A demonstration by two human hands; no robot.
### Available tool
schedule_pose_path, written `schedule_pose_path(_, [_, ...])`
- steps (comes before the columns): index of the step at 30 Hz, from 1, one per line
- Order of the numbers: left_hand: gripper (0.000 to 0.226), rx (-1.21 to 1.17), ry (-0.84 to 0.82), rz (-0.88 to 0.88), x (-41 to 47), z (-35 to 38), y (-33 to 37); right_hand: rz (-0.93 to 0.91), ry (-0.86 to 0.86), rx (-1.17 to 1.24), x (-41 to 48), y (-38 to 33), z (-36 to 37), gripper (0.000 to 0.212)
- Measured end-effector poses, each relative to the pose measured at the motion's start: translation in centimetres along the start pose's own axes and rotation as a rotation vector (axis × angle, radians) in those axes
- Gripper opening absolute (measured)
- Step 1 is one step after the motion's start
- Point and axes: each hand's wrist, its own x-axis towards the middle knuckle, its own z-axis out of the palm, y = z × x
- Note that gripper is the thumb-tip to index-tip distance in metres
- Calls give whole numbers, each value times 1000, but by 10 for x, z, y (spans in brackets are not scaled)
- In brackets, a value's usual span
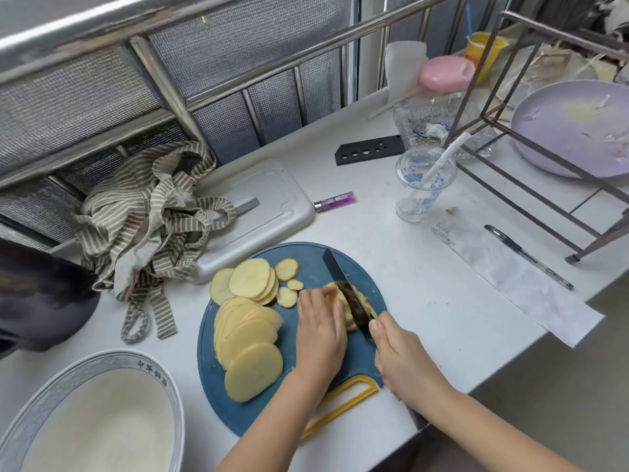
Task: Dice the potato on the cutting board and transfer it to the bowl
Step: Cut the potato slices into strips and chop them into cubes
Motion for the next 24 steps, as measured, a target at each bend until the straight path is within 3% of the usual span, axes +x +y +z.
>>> schedule_pose_path(16, [41, 52, 51, -56, -3, 1, 4, -72, 54, -47, -23, -8, 8, 32])
schedule_pose_path(24, [19, 94, 80, -13, -2, 6, -1, -55, 45, -96, -22, -15, 17, 28])
